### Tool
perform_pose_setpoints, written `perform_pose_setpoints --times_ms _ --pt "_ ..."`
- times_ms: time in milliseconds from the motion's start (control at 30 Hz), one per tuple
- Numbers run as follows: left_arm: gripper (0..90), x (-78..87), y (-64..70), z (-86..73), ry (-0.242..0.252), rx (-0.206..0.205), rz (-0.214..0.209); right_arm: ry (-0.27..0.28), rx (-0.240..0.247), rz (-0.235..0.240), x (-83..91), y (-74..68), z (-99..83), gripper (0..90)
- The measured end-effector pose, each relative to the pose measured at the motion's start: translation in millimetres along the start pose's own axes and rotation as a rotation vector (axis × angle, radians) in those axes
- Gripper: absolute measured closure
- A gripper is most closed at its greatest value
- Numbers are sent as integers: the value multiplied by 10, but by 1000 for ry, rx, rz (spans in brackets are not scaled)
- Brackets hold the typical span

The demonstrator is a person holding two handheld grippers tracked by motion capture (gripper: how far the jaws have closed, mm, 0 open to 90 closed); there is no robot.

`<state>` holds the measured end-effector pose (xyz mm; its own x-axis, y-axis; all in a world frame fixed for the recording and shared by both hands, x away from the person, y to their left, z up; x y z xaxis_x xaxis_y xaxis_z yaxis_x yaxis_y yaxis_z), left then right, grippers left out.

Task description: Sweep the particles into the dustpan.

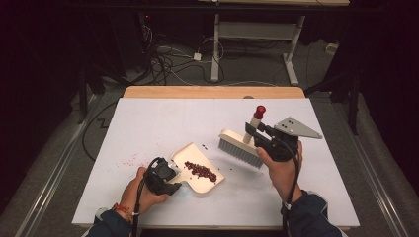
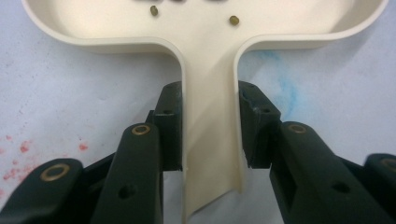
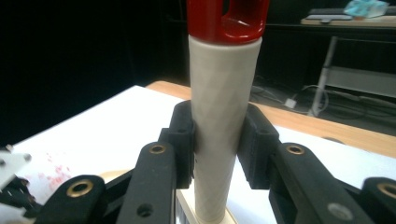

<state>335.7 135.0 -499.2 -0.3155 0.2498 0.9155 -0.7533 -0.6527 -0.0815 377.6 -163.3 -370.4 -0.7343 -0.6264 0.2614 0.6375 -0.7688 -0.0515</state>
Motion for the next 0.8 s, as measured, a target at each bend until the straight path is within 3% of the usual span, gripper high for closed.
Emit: perform_pose_setpoints --times_ms 167,267,367,533,567,667,767,800 --pt "634 7 27 -11 -2 0 11 -62 37 -28 217 40 -121 696" --pt "634 6 28 -11 -4 2 9 -80 26 -35 286 50 -167 696" --pt "634 5 33 -8 -8 1 15 -127 41 -17 356 -32 -273 696" --pt "634 4 32 0 -14 8 14 -126 55 24 322 -221 -280 696" --pt "634 5 30 3 -15 7 13 -127 37 86 259 -342 -285 697" --pt "634 5 30 7 -16 6 14 -123 83 95 189 -488 -265 696" --pt "634 6 28 3 -13 8 8 -113 90 100 192 -512 -241 696" --pt "634 7 25 2 -13 7 5 -85 80 113 232 -474 -196 696"
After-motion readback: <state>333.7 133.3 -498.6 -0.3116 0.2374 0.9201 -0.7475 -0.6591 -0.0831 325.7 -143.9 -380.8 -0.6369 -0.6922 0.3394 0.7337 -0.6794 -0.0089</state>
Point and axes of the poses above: each handheld gripper's, and its own axes: x roughly backward along the jaws, z roughly out of its top, y roughly to its right, the point moved 4 cm from there along -x, roughly forward along the jaws, and after that the axes turned 5 degrees about z, right-handed, at the moved point
